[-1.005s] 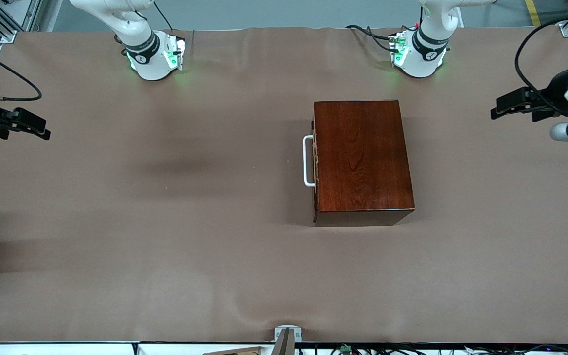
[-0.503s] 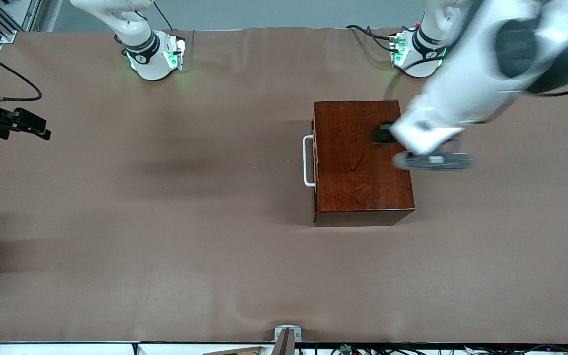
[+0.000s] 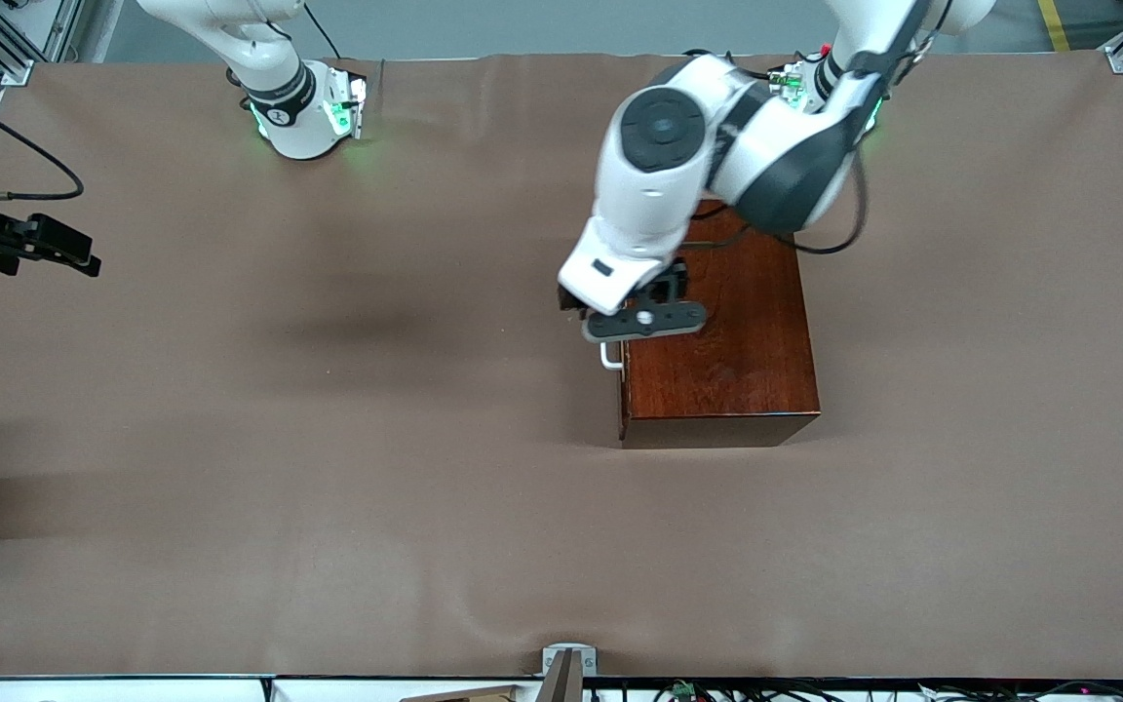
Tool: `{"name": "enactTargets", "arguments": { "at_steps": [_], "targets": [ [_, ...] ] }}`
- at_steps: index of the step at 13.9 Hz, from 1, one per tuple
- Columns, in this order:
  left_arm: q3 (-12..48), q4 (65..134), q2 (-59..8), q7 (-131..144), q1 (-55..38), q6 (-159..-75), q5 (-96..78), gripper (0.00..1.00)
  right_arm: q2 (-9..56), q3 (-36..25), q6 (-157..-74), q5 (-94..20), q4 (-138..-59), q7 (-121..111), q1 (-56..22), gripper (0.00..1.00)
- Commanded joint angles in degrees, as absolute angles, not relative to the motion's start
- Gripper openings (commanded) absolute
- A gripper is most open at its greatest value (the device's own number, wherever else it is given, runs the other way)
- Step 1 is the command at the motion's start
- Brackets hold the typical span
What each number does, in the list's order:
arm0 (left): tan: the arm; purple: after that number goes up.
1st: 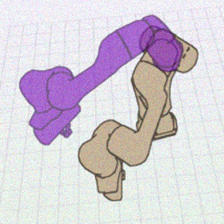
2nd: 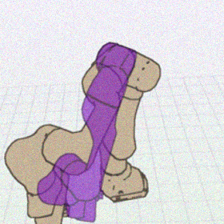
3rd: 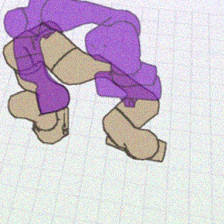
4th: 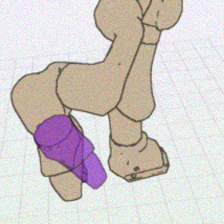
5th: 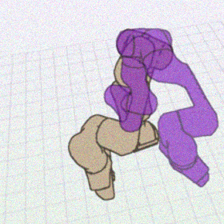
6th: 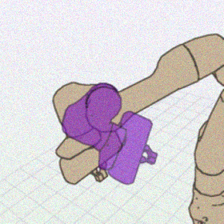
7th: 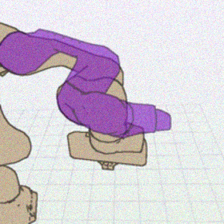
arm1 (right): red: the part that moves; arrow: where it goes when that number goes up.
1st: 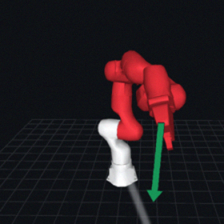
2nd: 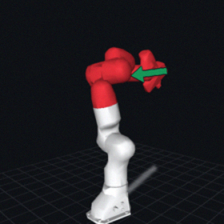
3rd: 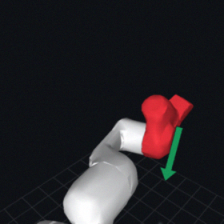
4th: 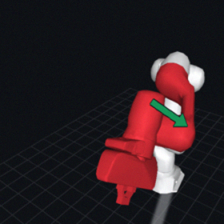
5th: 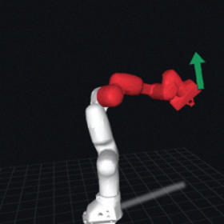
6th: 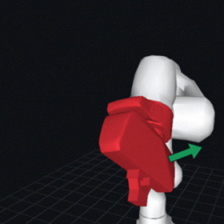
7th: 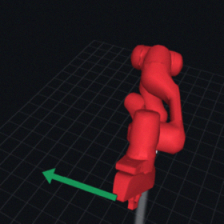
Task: Open drawer, take yellow block, close drawer
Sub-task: 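Move the left gripper to the white drawer handle of the box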
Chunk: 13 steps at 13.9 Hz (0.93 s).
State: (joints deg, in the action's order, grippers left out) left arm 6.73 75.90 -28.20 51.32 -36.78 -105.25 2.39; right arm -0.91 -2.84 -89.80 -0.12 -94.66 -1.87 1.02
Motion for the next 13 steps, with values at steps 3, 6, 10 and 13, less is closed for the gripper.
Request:
{"name": "enactTargets", "arguments": {
  "at_steps": [3, 6, 10, 13],
  "targets": [
    [3.88, 72.86, -34.97, 58.97, -43.05, -106.26, 6.68, 1.00, -1.41, -2.02, -89.65, 0.35, -95.01, -2.55, 2.11, 1.00],
    [-2.79, 72.16, -38.22, 59.15, -49.98, -106.26, 7.47, 1.00, -1.41, -2.02, -89.65, 0.35, -95.01, -2.55, 2.11, 1.00],
    [-5.19, 72.25, -40.43, 58.89, -51.94, -106.26, 7.47, 1.00, -1.41, -2.02, -89.65, 0.35, -95.01, -2.55, 2.11, 1.00],
    [-4.57, 72.42, -40.52, 58.62, -51.86, -106.26, 6.34, 1.00, -1.41, -2.02, -89.65, 0.35, -95.01, -2.55, 2.11, 1.00]
  ]
}}
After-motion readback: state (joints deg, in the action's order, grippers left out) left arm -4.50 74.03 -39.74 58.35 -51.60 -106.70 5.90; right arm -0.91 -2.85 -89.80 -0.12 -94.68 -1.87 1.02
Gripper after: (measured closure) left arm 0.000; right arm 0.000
